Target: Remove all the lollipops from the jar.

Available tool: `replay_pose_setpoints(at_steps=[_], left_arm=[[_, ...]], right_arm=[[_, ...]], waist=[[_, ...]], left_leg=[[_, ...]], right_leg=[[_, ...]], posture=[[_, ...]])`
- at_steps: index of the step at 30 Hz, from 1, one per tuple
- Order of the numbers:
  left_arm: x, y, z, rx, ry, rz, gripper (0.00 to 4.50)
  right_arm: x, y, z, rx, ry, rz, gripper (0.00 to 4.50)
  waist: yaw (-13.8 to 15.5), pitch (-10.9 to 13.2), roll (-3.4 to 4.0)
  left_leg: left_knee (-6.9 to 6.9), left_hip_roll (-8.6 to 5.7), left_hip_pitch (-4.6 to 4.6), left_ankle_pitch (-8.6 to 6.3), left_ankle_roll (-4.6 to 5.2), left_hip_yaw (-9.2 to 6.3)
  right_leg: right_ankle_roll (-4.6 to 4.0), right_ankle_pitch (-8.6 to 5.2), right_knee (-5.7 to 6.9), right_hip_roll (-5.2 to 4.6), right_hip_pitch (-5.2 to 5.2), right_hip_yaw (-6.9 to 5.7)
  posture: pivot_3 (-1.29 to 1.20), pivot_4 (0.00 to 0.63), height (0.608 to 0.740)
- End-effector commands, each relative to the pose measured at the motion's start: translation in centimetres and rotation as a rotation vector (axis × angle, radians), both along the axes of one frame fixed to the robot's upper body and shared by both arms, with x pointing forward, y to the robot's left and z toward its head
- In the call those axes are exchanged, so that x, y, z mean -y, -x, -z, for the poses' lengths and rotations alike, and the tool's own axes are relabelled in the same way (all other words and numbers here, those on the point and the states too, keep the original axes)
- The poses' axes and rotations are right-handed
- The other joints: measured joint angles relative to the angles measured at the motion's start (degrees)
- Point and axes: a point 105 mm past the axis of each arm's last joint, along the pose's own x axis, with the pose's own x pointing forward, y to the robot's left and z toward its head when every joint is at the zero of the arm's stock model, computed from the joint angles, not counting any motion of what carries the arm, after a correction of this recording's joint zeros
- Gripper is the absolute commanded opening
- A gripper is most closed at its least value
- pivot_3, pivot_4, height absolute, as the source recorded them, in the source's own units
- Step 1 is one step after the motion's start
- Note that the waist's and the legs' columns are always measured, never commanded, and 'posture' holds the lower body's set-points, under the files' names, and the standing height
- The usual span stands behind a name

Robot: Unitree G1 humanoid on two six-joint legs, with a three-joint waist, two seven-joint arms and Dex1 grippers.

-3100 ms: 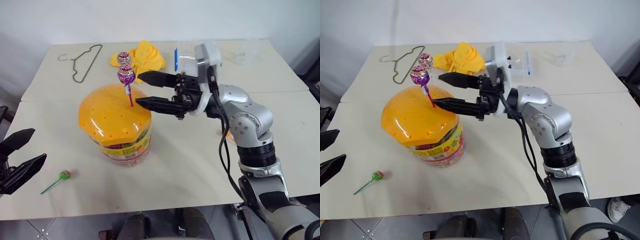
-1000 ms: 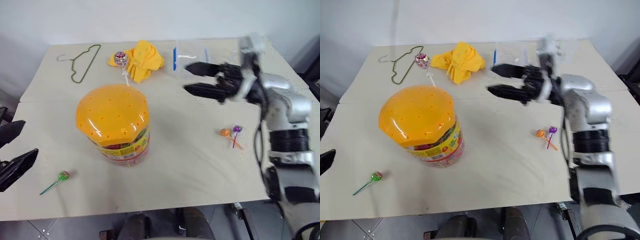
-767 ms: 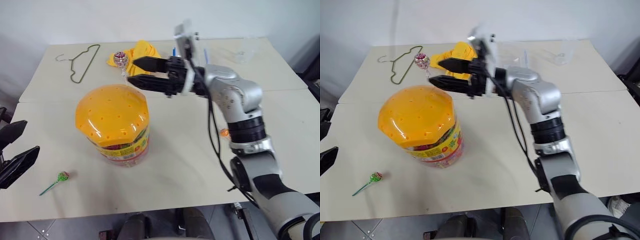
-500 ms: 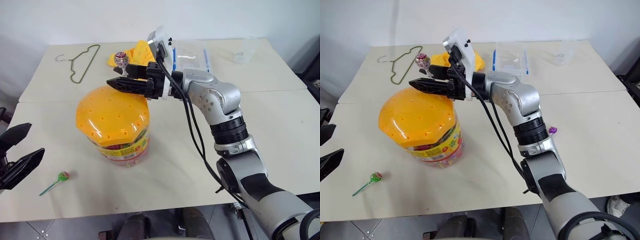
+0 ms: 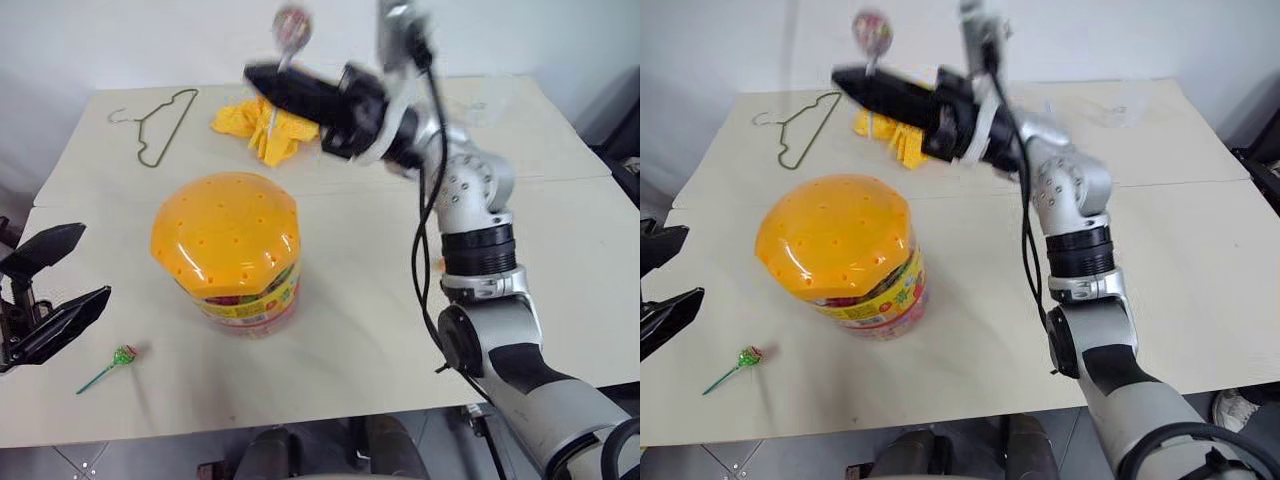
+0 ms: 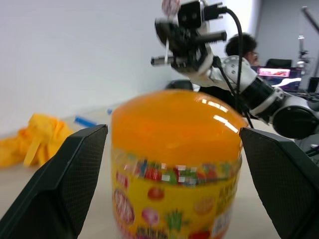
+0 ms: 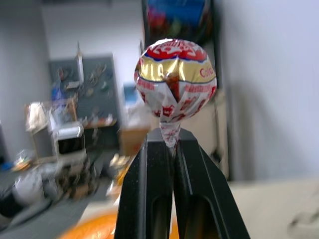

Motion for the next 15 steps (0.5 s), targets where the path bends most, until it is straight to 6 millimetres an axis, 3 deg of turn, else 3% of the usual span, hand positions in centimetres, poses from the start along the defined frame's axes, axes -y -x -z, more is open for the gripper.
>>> replay_pose_setpoints(at_steps=[1, 3, 6, 10, 12, 15], left_arm=[[1.7, 0.7, 0.8, -0.022, -0.164, 0.086, 4.50], [2.1, 1.1, 1.3, -0.042, -0.244, 0.120, 4.50], [2.1, 1.7, 2.1, -0.074, -0.338, 0.154, 4.50], [1.4, 1.9, 2.6, -0.089, -0.351, 0.143, 4.50], [0.7, 1.8, 3.0, -0.093, -0.341, 0.121, 4.50], [0.2, 1.5, 3.6, -0.104, -0.326, 0.110, 4.50]], right_arm=[[4.2, -1.3, -1.6, 0.027, -0.062, 0.147, 0.03], [7.1, -2.2, 0.0, 0.057, 0.081, 0.280, 0.03], [13.9, -4.6, 7.6, 0.128, 0.582, 0.602, 0.03], [20.7, -4.4, 13.6, 0.061, 0.885, 0.763, 0.03], [22.9, -3.6, 16.4, 0.020, 0.984, 0.780, 0.03], [24.8, -2.6, 20.4, -0.018, 1.098, 0.749, 0.03]], waist=[[-0.17, 0.00, 0.00], [0.28, 0.01, 0.01], [1.10, -0.02, -0.03], [0.64, 0.10, 0.12], [0.45, 0.12, 0.16], [0.26, 0.12, 0.16]], left_leg=[[0.00, 0.00, -0.01, 0.00, 0.00, 0.02], [0.00, 0.00, -0.05, 0.00, 0.00, 0.01], [-0.09, 0.00, -0.06, -0.02, 0.03, -0.01], [-0.18, -0.07, -0.12, -0.06, 0.19, 0.31], [-0.18, 0.09, -0.04, -0.06, 0.20, 0.62], [-0.17, 0.30, 0.14, -0.02, 0.07, 0.88]], right_leg=[[0.00, 0.00, -0.01, 0.00, 0.00, 0.01], [0.00, 0.00, -0.03, -0.01, -0.02, 0.01], [0.00, 0.00, -0.25, -0.07, 0.03, -0.01], [0.11, 0.05, -0.58, -0.05, 0.06, -0.03], [0.18, 0.08, -0.58, -0.05, 0.02, -0.05], [0.16, 0.07, -0.49, 0.12, 0.04, -0.16]], posture=[[0.00, 0.150, 0.740], [0.00, 0.150, 0.740], [0.00, 0.150, 0.740], [0.00, 0.150, 0.740], [0.00, 0.150, 0.740], [0.00, 0.150, 0.740]])
